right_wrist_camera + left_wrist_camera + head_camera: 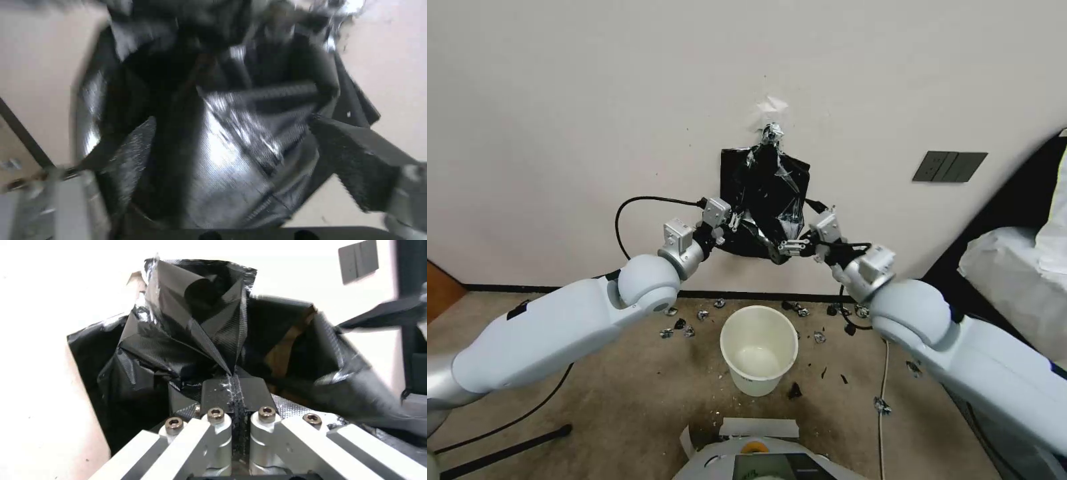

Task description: Place a trash bag onto the trash bin.

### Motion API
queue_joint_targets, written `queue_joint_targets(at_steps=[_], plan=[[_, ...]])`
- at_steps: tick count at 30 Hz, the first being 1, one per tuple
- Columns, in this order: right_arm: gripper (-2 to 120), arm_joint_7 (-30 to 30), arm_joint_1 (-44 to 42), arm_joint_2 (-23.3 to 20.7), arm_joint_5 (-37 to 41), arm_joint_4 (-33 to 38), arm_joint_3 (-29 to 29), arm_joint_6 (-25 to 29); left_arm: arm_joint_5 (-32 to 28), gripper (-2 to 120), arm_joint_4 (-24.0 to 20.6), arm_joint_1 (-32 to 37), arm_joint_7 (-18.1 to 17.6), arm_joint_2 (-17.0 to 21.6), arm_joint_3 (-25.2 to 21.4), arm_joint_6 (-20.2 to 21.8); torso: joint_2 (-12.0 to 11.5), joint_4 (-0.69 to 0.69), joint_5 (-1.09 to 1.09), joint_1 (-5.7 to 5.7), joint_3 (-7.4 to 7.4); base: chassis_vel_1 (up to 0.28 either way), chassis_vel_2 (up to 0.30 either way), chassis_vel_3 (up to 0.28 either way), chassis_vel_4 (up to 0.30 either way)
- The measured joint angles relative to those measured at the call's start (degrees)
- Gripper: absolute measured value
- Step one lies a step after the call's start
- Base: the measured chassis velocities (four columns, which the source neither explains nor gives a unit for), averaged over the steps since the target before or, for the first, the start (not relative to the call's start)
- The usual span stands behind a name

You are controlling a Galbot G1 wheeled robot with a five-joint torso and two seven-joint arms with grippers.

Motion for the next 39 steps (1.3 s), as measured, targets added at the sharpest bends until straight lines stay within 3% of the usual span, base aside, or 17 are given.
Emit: queue_joint_targets(at_steps=[1,5,7,9,14,17,19,21,27,30,32,34,39], plan=[[78,0.0,0.0,0.0,0.0,0.0,0.0,0.0,0.0,0,0.0,0.0,0.0,0.0,0.0,0.0,0.0,0.00,0.00,0.00,0.00,0.000,0.000,0.000,0.000],[58,-0.2,3.5,-1.5,-4.0,-2.0,-2.8,-2.0,0.0,0,-0.2,0.9,0.4,0.1,-0.9,-1.2,0.0,-0.01,-0.01,0.00,0.00,0.000,0.000,0.000,0.000],[55,-0.3,4.0,-1.7,-4.1,-2.1,-3.3,-2.3,0.0,0,-0.2,1.0,0.4,0.1,-1.0,-1.2,0.0,-0.01,0.00,0.00,0.00,0.000,0.000,0.000,0.000],[43,-0.5,4.9,-1.8,-4.7,-2.4,-4.5,-3.2,0.0,0,-0.6,1.0,0.4,0.1,-1.1,-1.3,0.0,0.00,-0.01,0.00,0.00,0.000,0.000,0.000,0.000],[29,-0.2,4.9,-1.8,-5.1,-2.3,-4.7,-3.8,-0.1,0,-0.9,0.9,0.4,0.1,-1.1,-1.2,0.0,0.00,0.00,0.00,0.00,0.000,0.000,0.000,0.000],[14,0.7,4.2,-2.0,-5.1,-2.2,-4.2,-4.3,-0.1,0,-1.1,1.4,0.3,0.6,-1.4,-1.2,0.0,0.00,-0.01,0.00,0.00,0.000,0.000,0.000,0.000],[13,1.1,3.9,-2.0,-5.1,-2.2,-3.9,-4.3,-0.1,0,-1.1,1.5,0.3,0.7,-1.5,-1.2,0.0,0.01,-0.01,0.00,0.00,0.000,0.000,0.000,0.000],[1,4.3,2.2,-1.4,-4.1,-2.3,-2.5,-4.2,-0.1,0,-1.3,1.9,0.3,1.0,-1.7,-1.1,0.0,0.00,0.00,0.00,0.00,0.000,0.000,0.000,0.000],[0,6.1,-2.8,-0.5,0.9,-0.7,2.4,-0.8,-0.1,0,-1.3,3.5,0.3,1.2,-2.6,-1.1,0.0,0.00,-0.01,0.00,0.00,0.000,0.000,0.000,0.000],[0,5.2,-10.8,0.4,5.6,3.1,10.6,4.3,0.4,0,-2.3,6.7,0.2,1.9,-4.4,-1.1,0.0,-0.01,-0.02,0.00,0.00,0.000,0.000,0.000,0.000],[0,4.8,-12.6,0.6,6.0,3.9,12.1,5.1,0.5,0,-2.6,7.6,0.2,2.1,-4.9,-1.1,0.0,-0.01,-0.02,0.00,0.00,0.000,0.000,0.000,0.000],[0,2.8,-20.4,1.2,6.1,6.5,16.8,8.3,1.5,0,-4.1,11.9,0.2,3.1,-7.7,-1.1,0.0,0.00,0.00,0.00,0.00,0.000,0.000,0.000,0.000],[0,1.2,-30.4,2.9,2.8,9.1,20.3,10.6,3.1,0,-6.2,19.5,-0.8,3.5,-13.3,-1.3,0.0,-0.02,0.00,0.00,0.00,0.000,0.000,0.000,0.000]])
